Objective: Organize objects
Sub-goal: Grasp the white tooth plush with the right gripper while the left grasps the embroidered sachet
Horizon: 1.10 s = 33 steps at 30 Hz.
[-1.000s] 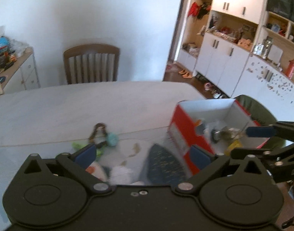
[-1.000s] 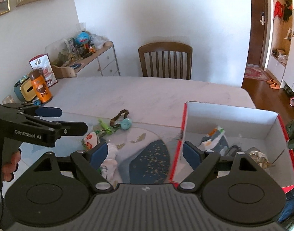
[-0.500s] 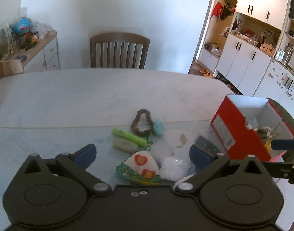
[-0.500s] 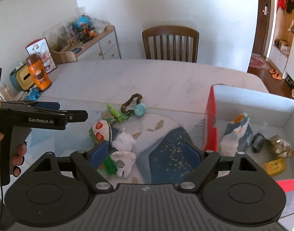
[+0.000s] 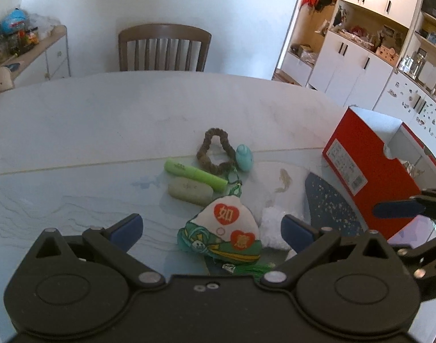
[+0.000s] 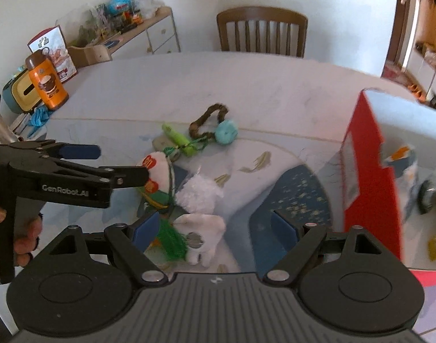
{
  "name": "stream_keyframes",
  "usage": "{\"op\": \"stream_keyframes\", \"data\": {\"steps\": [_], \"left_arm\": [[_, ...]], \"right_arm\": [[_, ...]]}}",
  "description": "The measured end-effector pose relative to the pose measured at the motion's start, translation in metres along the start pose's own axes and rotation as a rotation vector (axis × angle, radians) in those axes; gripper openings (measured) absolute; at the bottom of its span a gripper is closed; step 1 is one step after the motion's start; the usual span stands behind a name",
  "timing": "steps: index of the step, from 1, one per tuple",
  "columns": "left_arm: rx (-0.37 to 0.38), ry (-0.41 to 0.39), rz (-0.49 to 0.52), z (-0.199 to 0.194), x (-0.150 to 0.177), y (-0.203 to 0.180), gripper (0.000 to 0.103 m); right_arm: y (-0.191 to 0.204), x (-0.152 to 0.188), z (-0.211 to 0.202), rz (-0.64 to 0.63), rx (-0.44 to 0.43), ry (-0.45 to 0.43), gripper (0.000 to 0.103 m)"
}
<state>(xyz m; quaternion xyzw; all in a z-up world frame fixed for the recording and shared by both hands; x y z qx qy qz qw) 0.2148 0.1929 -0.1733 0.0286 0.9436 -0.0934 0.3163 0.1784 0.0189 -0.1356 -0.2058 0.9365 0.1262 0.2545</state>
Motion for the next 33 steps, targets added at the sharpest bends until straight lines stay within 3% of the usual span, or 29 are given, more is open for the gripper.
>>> {"op": "stream_keyframes", "data": {"steps": [9,24,33], "left_arm": [[0.031,0.044,-0.062,0.022,-0.003,0.01,0.101],[0.065,0.092,-0.089,0.05,-0.003,0.005,0.076],[0.086,0.085,-0.088,0.049,-0.003,0.007,0.068]], "right_arm": [[0.006,-0.002,0.032,0.026,-0.014,0.063,0.081],[-0.006,-0.004,0.056,0.135,-0.067,0.126,0.055],[-0.006,-0.004,0.058,0.143,-0.071,0.13,0.045]]}}
Point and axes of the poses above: each gripper's, at about its wrist camera, not at the fingertips, and z roughly the way its jaws point, y to its left, x to its underside, the point moved 3 cm from there along z, roughly the way its jaws point, and after that the axes turned 5 degrees about y, right-handed, at the moved point
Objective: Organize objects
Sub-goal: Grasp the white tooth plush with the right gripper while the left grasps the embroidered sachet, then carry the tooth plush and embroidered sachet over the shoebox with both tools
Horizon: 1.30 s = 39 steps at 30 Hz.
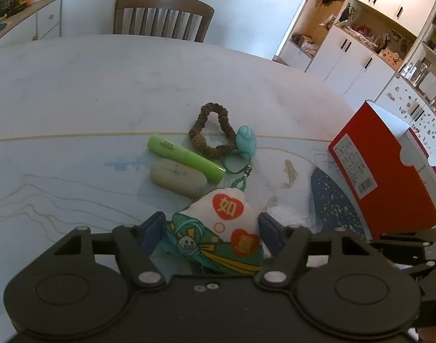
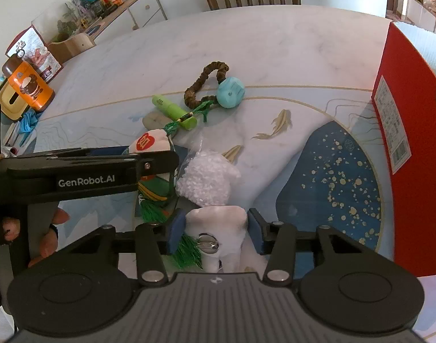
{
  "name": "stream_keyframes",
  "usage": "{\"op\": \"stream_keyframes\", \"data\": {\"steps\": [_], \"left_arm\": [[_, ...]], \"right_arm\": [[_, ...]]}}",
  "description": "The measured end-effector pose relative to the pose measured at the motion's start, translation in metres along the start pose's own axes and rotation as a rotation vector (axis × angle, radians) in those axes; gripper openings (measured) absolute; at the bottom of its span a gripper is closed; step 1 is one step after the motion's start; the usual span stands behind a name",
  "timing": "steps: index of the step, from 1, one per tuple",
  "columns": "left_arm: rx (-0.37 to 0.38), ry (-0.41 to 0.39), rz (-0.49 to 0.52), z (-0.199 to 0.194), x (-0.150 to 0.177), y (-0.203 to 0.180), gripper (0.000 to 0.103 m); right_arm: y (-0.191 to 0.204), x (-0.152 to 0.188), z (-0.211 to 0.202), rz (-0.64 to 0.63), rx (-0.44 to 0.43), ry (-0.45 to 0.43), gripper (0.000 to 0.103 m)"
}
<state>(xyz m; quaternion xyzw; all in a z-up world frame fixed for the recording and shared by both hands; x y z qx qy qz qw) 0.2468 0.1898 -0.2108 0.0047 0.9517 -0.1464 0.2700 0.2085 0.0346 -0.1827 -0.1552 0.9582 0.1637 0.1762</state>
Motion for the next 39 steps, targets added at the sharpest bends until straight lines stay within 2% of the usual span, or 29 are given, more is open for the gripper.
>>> {"op": "stream_keyframes", "data": {"steps": [4,6,10,13,25,39], "left_arm": [[0.007,-0.005,0.014,-0.002,0.002,0.0,0.067],[0.007,-0.005,0.019,-0.003,0.003,0.001,0.067],[0.005,-0.002,0.024,-0.004,0.002,0.001,0.066],[0.007,-0.013,0.032,-0.008,0.001,-0.001,0.066],[0.036,-0.054,0.015,-0.037,0.007,-0.013,0.065],[0.079,-0.096,0.042,-0.077,-0.002,-0.039,0.065]], "right_arm": [[-0.004,0.001,-0.011,0.019,0.005,-0.026,0.033],[-0.009,0.003,-0.019,0.04,0.008,-0.042,0.032],[-0.02,0.008,-0.027,0.058,0.029,-0.052,0.02],[-0.025,0.013,-0.031,0.069,0.031,-0.057,0.017],[-0.037,0.03,-0.048,0.088,0.004,-0.08,0.009],[-0.049,0.039,-0.109,0.108,0.0,-0.17,0.008]]}}
Point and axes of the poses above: each gripper's, at about its wrist camera, not at the fingertips, and z roughly the way its jaws point, y to its left, x to its underside, the point moved 3 cm from there along z, roughly the way its jaws point, and after that the axes turned 5 degrees about y, right-handed, at the moved point
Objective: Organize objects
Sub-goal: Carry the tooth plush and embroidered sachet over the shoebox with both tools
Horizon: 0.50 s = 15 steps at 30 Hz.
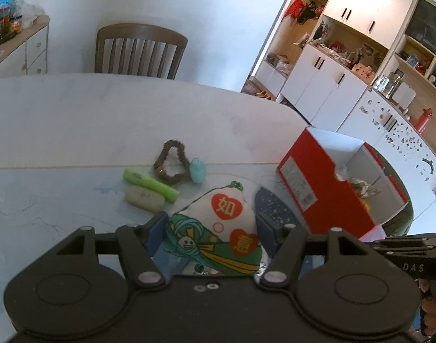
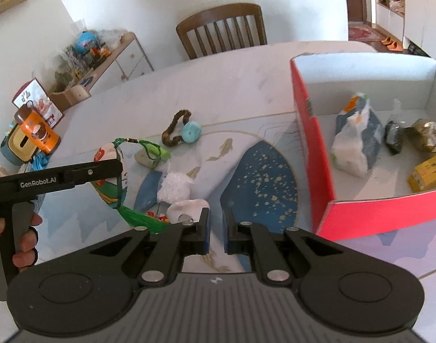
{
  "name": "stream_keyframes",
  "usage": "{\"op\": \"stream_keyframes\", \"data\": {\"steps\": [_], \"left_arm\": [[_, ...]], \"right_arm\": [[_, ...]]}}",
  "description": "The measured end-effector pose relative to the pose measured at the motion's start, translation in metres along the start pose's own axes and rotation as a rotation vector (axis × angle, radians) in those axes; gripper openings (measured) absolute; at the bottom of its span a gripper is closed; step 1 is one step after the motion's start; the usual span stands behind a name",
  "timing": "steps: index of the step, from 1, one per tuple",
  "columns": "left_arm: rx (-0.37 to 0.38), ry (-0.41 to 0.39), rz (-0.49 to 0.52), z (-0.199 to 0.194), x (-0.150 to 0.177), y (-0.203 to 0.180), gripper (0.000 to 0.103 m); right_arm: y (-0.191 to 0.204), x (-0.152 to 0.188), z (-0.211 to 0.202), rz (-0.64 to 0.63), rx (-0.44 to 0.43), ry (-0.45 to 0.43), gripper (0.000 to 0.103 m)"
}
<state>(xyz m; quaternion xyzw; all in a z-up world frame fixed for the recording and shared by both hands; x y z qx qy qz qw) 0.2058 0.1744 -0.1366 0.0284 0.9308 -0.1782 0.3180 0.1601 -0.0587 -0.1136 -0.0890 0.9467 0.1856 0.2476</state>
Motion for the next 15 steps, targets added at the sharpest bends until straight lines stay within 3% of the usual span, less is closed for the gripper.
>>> {"op": "stream_keyframes", "data": {"steps": [15], "left_arm": [[0.012,-0.03,0.055,-0.027,-0.007,-0.036,0.065]], "right_arm": [[-0.036,-0.001,-0.057,0.056,-0.044,-0.088,0.008]]}}
Point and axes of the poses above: each gripper's, at about its wrist camera, not at the fingertips, and z roughly the way its jaws point, y to its left, x to its underside, the point moved 3 cm from there along z, roughly the way its jaws point, and after that the axes turned 5 degrees about y, right-handed, at the moved point
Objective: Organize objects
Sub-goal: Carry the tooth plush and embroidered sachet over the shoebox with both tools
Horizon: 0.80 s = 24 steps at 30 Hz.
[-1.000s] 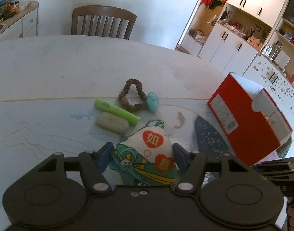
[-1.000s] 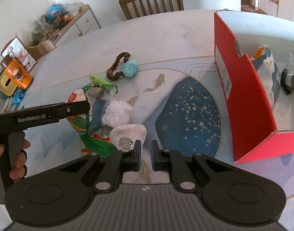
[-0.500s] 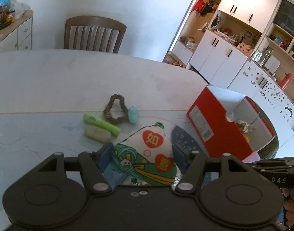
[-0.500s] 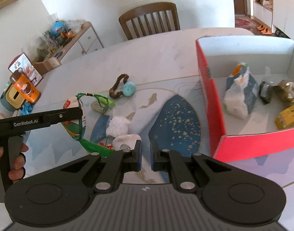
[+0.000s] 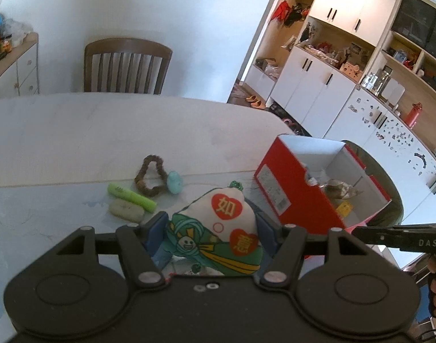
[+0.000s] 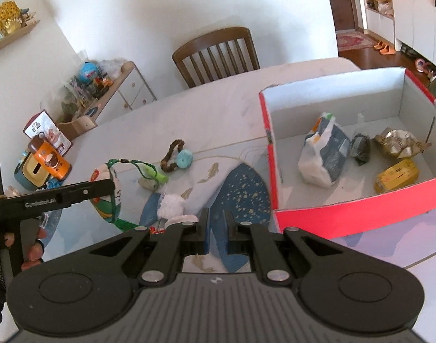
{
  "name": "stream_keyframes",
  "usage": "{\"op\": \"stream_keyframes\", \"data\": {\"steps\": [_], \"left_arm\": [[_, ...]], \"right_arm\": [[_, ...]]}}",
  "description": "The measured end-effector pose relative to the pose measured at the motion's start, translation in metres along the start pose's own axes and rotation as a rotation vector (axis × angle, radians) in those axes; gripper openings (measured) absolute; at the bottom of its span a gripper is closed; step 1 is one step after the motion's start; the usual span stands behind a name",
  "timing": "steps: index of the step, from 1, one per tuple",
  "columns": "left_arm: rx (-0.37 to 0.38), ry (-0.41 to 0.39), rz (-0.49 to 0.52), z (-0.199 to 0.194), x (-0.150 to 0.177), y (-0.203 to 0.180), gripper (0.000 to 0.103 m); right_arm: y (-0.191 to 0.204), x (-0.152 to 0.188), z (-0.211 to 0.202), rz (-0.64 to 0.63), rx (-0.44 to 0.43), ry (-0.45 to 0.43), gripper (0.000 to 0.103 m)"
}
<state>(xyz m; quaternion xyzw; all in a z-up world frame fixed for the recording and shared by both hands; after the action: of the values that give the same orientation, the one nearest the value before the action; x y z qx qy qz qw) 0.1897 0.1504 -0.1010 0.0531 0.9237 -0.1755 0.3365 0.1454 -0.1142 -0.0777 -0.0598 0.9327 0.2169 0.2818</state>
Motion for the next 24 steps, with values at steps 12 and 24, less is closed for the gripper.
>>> {"op": "stream_keyframes", "data": {"steps": [12,24], "left_arm": [[-0.046,-0.03,-0.045,-0.014,0.007,0.001,0.066],[-0.088,0.0,-0.097,-0.018,0.03,0.035,0.066]], "right_arm": [[0.025,-0.002,0.048,-0.14,-0.076,0.077,0.014],[0.065,0.011,0.134,-0.293,-0.034,0.148,0.068]]}}
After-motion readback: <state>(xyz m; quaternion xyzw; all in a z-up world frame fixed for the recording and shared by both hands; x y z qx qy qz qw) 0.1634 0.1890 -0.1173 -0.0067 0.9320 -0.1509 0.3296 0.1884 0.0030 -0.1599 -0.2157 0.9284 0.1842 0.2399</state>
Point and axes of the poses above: each gripper's, at about its wrist camera, not at the fingertips, and z roughly the way its jaws point, y to its left, x to its underside, the point moved 3 cm from there along z, roughly the way its jaws point, and after that the axes turned 5 degrees about y, right-handed, at the moved point
